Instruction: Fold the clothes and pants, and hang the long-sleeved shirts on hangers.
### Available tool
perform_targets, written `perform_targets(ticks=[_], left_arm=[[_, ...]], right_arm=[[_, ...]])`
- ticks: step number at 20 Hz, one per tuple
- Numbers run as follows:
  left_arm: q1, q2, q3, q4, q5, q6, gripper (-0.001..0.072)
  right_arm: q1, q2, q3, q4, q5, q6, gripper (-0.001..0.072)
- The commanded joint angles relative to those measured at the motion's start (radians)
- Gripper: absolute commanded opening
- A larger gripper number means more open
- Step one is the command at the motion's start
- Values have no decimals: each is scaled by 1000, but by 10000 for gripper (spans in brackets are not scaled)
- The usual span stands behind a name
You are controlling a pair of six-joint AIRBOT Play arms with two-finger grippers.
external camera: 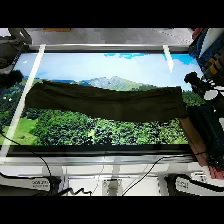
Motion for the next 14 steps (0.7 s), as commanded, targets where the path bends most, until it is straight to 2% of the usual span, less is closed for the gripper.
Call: perform_targets(ticks=[1,2,3,4,5,7,10,12,14], left_arm=[[68,70,-115,-17,-190,5,363],[74,81,-160,-66,-172,1,395],[74,80,-197,-119,-156,-9,514],[73,74,-237,-164,-124,-35,682],[69,62,-272,-209,-87,-72,712],[60,18,-318,-300,-36,-111,712],[40,-79,-327,-401,5,-117,712],[28,-132,-327,-456,90,-153,712],[10,-168,-327,-498,208,-155,712]], right_arm=[[1,6,6,-67,83,-3,591],[1,6,6,-79,90,-3,591],[1,6,6,-82,90,-3,591],[1,6,6,-82,90,-3,591],[1,6,6,-82,90,-3,591],[1,6,6,-83,88,-3,591],[1,6,6,-83,81,-3,591],[1,6,6,-83,79,-3,591],[1,6,6,-82,79,-3,591]])
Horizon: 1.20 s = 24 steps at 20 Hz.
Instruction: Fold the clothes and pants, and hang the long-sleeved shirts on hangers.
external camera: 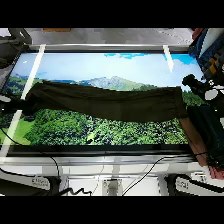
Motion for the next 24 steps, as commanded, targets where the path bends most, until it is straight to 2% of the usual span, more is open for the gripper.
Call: perform_targets(ticks=[1,6,9,12,13,14,17,19,21,22,24], left_arm=[[-29,-71,-10,-108,205,-24,711],[-112,-98,-9,-108,544,-24,706],[-161,-129,-9,-81,652,-23,678],[-194,-159,27,-42,687,-20,283],[-202,-162,40,-33,686,-19,185],[-209,-159,52,9,682,-19,33],[-225,-115,66,165,664,-19,30],[-226,-51,66,247,636,-20,30],[-226,39,66,357,591,-19,30],[-226,87,66,415,565,-19,30],[-226,195,66,511,500,-16,31]], right_arm=[[1,0,1,-1,-2,0,591],[2,0,1,3,-18,0,591],[2,0,1,4,-20,0,591],[2,1,1,3,5,0,590],[2,1,1,3,22,-1,590],[2,1,1,3,43,-13,590],[2,4,3,3,121,-119,570],[2,13,23,4,206,-152,411],[9,24,57,36,284,-152,220],[25,26,75,51,312,-152,191],[93,31,105,74,332,-152,183]])
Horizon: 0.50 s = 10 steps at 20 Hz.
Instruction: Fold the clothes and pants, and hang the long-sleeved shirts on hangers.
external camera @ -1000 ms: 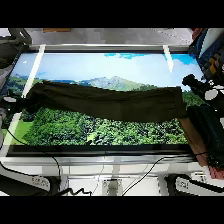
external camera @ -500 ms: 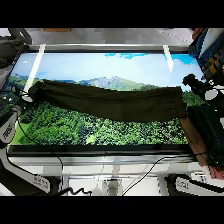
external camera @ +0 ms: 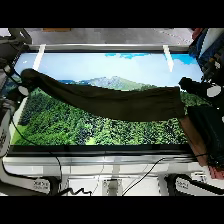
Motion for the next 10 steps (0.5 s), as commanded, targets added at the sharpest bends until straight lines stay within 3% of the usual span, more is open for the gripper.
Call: perform_targets(ticks=[1,2,4,6,10], left_arm=[[-2,175,2,196,-121,4,32],[-4,233,2,203,-180,13,31],[-8,334,2,203,-291,136,32],[-16,426,2,200,-405,227,32],[-56,567,2,135,-612,237,32]], right_arm=[[108,6,55,39,71,-16,95],[166,5,67,39,45,-15,23],[307,2,73,38,-68,6,22],[450,-27,92,38,-145,113,21],[718,-196,237,40,-130,180,21]])
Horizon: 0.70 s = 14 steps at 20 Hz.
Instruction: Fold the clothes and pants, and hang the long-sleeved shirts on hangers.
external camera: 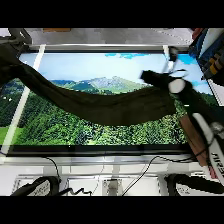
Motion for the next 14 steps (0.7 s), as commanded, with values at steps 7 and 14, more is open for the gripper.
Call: perform_targets(ticks=[7,14], left_arm=[[-85,143,-2,-116,-373,42,33],[-85,143,-2,-162,-389,42,33]], right_arm=[[535,-470,440,94,137,90,21],[689,-600,513,159,121,157,21]])
